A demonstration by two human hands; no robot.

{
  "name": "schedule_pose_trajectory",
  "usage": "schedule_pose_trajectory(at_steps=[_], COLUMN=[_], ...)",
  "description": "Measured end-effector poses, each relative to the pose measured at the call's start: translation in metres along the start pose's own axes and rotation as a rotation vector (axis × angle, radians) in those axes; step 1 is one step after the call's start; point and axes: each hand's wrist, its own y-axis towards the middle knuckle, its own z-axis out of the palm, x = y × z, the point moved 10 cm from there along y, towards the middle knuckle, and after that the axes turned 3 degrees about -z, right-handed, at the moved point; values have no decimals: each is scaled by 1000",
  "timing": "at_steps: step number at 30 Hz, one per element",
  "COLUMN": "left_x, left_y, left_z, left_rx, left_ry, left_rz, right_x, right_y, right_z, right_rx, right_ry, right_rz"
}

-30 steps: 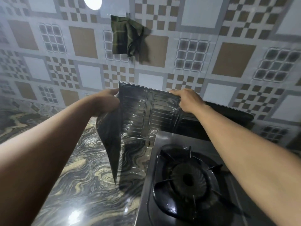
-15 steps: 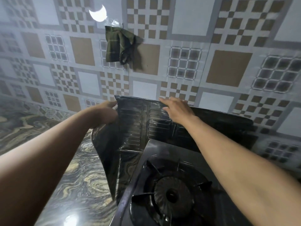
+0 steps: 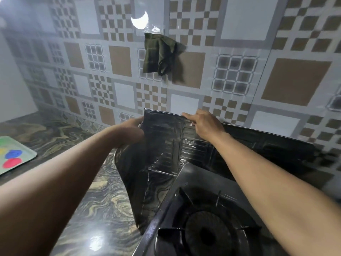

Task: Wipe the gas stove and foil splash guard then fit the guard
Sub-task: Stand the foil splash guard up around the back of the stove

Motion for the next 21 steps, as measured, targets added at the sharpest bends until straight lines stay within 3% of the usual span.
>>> schedule_pose_trajectory(at_steps=[21], left_x=[-70], left_y=[-10], left_z=[66], left_rx=[98], left_ry=[41], left_rz=[112], right_x=[-105], right_y=[-110], right_z=[-58], right_rx=[110], right_ry=[-170], right_rz=[133])
